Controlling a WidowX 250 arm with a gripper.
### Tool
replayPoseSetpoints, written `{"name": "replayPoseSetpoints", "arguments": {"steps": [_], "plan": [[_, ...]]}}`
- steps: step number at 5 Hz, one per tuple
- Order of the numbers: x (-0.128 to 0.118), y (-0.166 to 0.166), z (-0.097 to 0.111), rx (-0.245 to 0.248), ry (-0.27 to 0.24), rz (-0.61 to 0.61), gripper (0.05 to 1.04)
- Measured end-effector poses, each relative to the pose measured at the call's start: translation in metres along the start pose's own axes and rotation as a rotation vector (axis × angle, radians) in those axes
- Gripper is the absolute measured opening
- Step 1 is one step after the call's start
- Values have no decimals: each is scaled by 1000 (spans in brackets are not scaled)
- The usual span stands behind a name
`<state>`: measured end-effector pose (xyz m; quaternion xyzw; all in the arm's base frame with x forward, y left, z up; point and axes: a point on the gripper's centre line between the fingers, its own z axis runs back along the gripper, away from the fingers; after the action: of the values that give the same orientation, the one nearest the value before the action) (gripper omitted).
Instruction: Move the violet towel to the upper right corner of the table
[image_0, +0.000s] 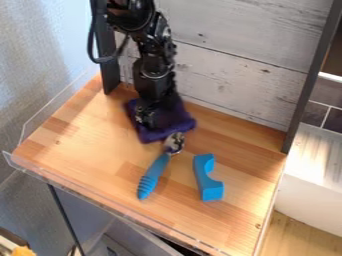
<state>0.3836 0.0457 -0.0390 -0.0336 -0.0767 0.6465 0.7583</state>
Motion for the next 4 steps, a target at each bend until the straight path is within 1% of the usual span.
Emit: {"name": "replayPoseSetpoints", "arguments": {"steps": [2,3,4], "plan": [[-57,1,4,-5,34,-144,1001],[-84,3,5,-6,65,-214,1001],[-103,3,7,-20,89,-262,1001]]}}
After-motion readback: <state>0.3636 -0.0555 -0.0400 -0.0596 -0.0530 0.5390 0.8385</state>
